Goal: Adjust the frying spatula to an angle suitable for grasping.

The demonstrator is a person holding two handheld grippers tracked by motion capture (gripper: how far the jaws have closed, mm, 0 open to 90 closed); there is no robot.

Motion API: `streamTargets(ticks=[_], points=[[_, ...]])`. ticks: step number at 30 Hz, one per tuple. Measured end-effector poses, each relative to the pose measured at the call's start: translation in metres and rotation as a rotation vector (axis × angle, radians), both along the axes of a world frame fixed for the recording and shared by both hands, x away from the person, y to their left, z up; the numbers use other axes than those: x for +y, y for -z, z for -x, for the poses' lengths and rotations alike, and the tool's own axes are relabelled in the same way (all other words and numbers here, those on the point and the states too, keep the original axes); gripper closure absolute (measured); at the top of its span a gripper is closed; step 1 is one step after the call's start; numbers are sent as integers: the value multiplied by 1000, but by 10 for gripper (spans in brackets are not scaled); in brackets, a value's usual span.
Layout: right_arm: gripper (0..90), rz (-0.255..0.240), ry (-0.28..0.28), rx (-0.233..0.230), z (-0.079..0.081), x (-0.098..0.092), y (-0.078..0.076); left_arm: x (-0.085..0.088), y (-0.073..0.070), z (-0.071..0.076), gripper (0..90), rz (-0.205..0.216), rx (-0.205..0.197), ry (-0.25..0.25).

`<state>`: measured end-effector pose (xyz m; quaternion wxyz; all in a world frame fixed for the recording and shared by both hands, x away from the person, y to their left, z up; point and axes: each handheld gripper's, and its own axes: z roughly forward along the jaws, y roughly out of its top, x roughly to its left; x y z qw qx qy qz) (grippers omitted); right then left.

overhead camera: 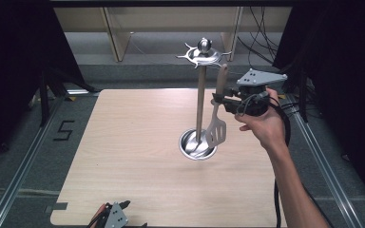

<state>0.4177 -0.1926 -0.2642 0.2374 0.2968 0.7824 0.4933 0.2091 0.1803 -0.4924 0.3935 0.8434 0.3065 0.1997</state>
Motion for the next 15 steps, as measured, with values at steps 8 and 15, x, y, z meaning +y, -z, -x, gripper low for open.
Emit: streamTargets(ticks=[8, 15], points=[[525, 29, 40, -22, 6, -3, 0, 0, 1, 0, 151, -12, -4, -14], [419, 22, 46, 5, 12, -15, 8, 1, -1, -1, 151, -19, -1, 2]])
